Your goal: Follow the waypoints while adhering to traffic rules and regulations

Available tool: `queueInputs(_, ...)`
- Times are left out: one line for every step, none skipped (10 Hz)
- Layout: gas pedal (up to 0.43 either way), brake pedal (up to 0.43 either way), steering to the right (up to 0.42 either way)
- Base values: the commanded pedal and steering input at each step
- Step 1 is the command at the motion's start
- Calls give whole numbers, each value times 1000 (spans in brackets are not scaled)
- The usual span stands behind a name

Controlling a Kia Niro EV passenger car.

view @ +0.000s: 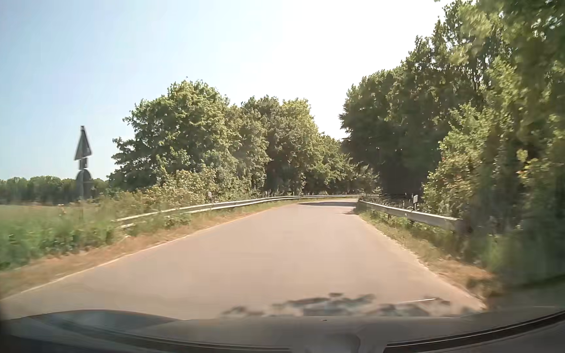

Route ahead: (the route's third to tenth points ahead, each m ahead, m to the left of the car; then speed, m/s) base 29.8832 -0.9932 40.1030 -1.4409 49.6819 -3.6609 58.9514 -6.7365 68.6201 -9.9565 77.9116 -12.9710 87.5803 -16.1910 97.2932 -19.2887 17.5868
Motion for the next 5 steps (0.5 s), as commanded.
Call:
queueInputs(260,6,11)
queueInputs(228,6,13)
queueInputs(209,6,15)
queueInputs(197,6,16)
queueInputs(177,6,16)
